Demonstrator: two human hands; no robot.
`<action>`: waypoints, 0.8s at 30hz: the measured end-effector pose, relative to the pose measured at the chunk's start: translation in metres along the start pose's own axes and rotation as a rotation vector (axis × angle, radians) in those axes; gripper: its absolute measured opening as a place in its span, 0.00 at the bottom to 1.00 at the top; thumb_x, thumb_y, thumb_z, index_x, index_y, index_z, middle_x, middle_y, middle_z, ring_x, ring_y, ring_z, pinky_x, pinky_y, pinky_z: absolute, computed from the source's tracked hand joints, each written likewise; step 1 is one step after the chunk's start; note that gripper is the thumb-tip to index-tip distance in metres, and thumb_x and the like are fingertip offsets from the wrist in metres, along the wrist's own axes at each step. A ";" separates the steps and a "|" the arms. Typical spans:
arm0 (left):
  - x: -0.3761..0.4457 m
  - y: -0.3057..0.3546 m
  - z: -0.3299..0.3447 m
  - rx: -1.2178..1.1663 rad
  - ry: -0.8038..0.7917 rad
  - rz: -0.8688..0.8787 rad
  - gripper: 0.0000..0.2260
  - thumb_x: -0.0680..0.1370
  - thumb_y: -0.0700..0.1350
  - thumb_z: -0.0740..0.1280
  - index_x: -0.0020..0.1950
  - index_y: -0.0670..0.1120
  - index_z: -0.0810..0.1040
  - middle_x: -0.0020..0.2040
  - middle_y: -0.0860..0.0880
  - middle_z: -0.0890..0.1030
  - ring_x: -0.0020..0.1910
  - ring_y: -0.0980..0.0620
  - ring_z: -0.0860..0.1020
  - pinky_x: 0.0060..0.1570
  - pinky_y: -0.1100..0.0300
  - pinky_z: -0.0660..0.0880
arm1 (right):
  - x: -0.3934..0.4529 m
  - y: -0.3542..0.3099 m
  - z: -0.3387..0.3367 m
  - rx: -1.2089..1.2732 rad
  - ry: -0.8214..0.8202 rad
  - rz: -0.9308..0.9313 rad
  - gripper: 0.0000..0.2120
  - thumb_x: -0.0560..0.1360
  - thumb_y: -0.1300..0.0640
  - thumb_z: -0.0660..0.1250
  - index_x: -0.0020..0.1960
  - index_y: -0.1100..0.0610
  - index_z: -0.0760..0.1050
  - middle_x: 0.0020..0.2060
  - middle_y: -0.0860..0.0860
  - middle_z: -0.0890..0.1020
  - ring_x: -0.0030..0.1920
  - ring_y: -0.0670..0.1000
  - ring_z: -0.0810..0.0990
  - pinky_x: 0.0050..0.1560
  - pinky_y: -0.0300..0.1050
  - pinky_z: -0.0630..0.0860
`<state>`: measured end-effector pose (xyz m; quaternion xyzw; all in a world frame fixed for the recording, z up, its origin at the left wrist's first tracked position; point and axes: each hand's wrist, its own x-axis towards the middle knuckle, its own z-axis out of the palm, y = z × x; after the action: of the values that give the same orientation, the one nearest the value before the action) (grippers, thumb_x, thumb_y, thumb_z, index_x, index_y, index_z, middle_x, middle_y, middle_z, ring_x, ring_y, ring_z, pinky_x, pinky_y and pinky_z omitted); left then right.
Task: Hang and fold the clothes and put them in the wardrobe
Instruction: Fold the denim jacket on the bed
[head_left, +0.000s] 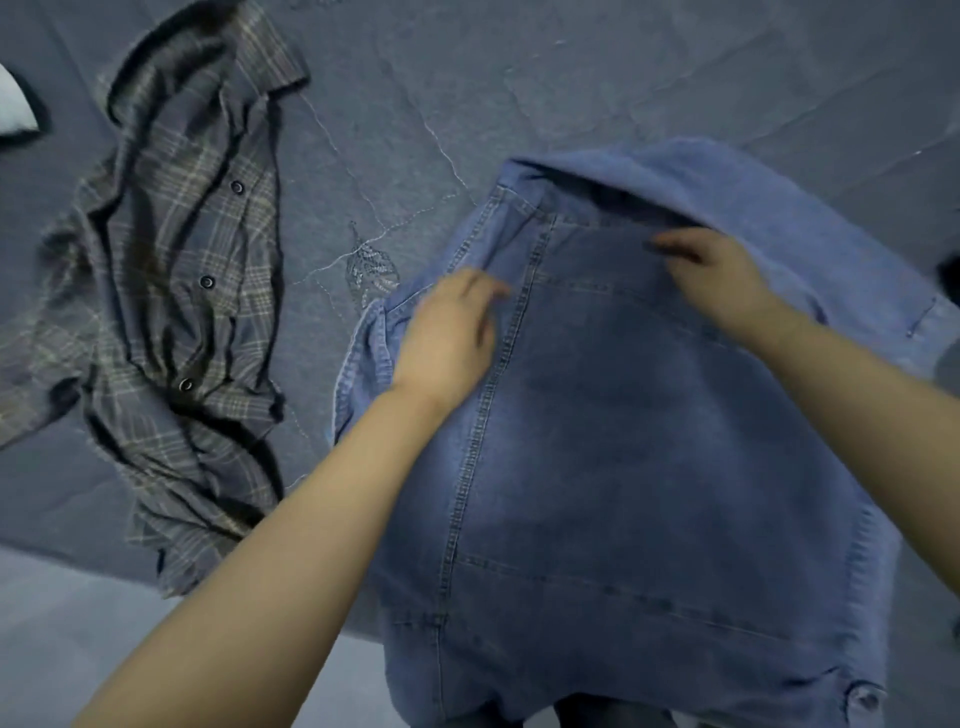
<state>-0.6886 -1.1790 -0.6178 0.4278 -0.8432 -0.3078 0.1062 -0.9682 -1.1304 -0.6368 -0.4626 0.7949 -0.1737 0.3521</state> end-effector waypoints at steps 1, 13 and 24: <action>0.014 0.014 0.008 -0.043 -0.130 0.103 0.14 0.74 0.32 0.64 0.59 0.38 0.78 0.56 0.39 0.78 0.57 0.39 0.76 0.59 0.51 0.70 | -0.014 0.013 -0.008 -0.030 0.054 -0.041 0.17 0.75 0.73 0.60 0.63 0.68 0.76 0.61 0.63 0.78 0.62 0.57 0.76 0.58 0.27 0.63; 0.099 0.081 0.147 0.351 -0.648 -0.017 0.23 0.83 0.59 0.46 0.77 0.65 0.44 0.78 0.53 0.33 0.77 0.48 0.34 0.64 0.26 0.34 | 0.042 0.123 -0.140 -0.648 -0.002 0.133 0.36 0.73 0.49 0.71 0.76 0.56 0.61 0.79 0.56 0.45 0.76 0.69 0.45 0.73 0.68 0.45; 0.136 0.124 0.145 0.317 -0.215 0.402 0.14 0.82 0.48 0.59 0.66 0.47 0.74 0.71 0.47 0.70 0.68 0.46 0.68 0.64 0.51 0.61 | 0.051 0.155 -0.164 -0.712 0.176 0.235 0.15 0.78 0.54 0.62 0.56 0.65 0.77 0.52 0.65 0.80 0.53 0.65 0.79 0.49 0.52 0.74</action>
<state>-0.9172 -1.1695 -0.6678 0.2279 -0.9553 -0.1883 0.0066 -1.1978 -1.1029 -0.6373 -0.4449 0.8803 0.1155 0.1172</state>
